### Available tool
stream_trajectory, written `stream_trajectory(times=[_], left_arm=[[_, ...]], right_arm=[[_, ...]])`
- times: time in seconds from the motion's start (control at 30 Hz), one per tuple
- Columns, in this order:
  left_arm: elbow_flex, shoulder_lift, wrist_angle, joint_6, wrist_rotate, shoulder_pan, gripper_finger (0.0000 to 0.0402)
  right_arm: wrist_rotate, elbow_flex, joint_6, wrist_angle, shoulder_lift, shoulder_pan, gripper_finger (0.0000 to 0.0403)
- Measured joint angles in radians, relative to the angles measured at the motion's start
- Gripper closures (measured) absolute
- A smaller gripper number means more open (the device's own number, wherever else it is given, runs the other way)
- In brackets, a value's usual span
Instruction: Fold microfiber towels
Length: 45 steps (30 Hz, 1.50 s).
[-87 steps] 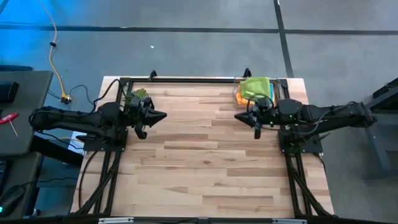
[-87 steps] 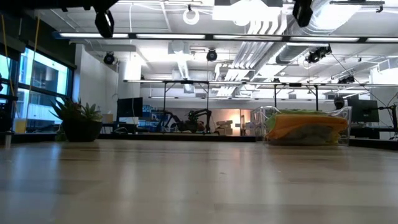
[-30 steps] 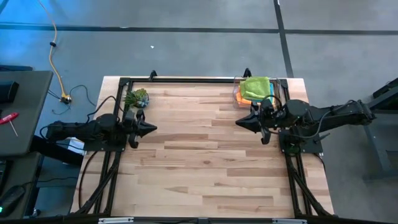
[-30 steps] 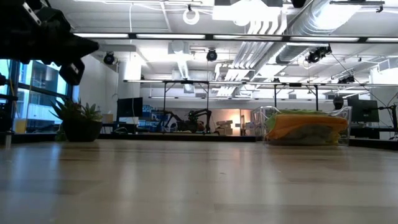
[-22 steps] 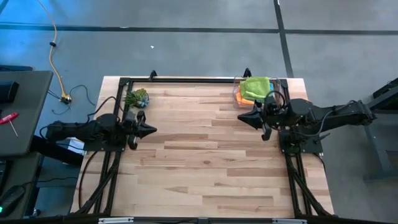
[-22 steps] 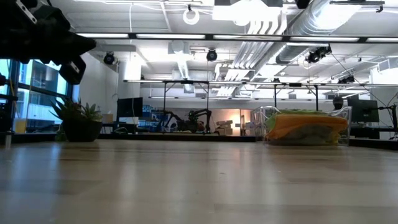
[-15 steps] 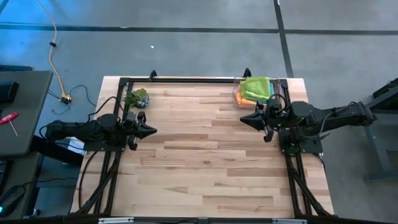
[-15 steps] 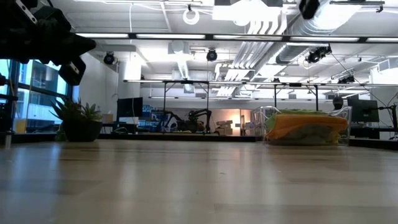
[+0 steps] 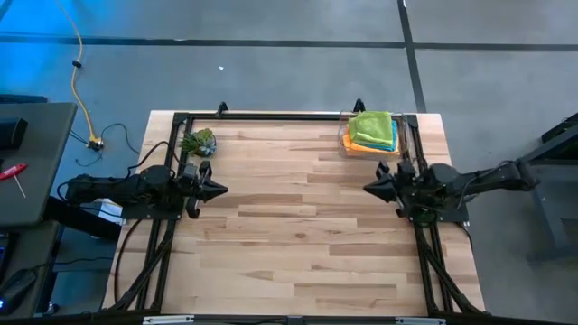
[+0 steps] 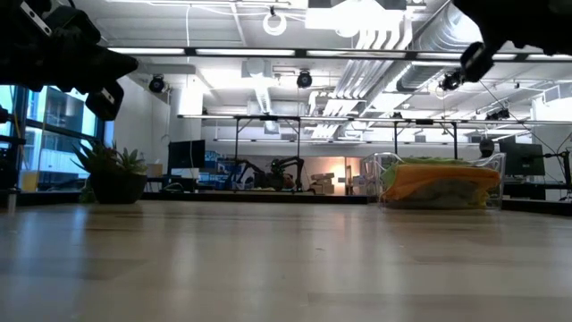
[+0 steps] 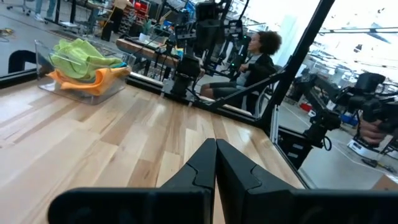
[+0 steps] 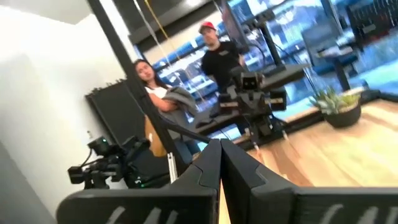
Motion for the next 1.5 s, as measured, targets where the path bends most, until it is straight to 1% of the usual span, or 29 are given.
stream_trajectory(times=[0.13, 0.23, 0.3, 0.37, 0.53, 0.7, 0.93, 1.5], left_arm=[[0.0, 0.0, 0.0, 0.0, 0.0, 0.0, 0.0401], [0.0, 0.0, 0.0, 0.0, 0.0, 0.0, 0.0401], [0.0, 0.0, 0.0, 0.0, 0.0, 0.0, 0.0401], [0.0, 0.0, 0.0, 0.0, 0.0, 0.0, 0.0401], [0.0, 0.0, 0.0, 0.0, 0.0, 0.0, 0.0399], [0.0, 0.0, 0.001, 0.0, -0.001, 0.0, 0.0398], [0.0, 0.0, 0.001, -0.001, -0.004, 0.0, 0.0398], [0.0, 0.0, 0.001, 0.0, -0.004, 0.0, 0.0398]], right_arm=[[-0.037, -0.08, -0.063, -0.002, -0.14, 0.0, 0.0403], [-0.043, -0.132, -0.098, -0.016, -0.24, 0.0, 0.0403], [-0.042, -0.143, -0.11, -0.073, -0.301, -0.001, 0.0403], [-0.041, -0.141, -0.113, -0.174, -0.355, -0.001, 0.0403], [-0.05, -0.138, -0.171, -0.282, -0.347, -0.002, 0.0403], [-0.037, -0.138, -0.183, -0.418, -0.346, -0.011, 0.0403], [-0.007, -0.136, -0.267, -0.419, -0.344, -0.012, 0.0403], [-0.008, -0.136, -0.261, -0.42, -0.344, -0.012, 0.0403]])
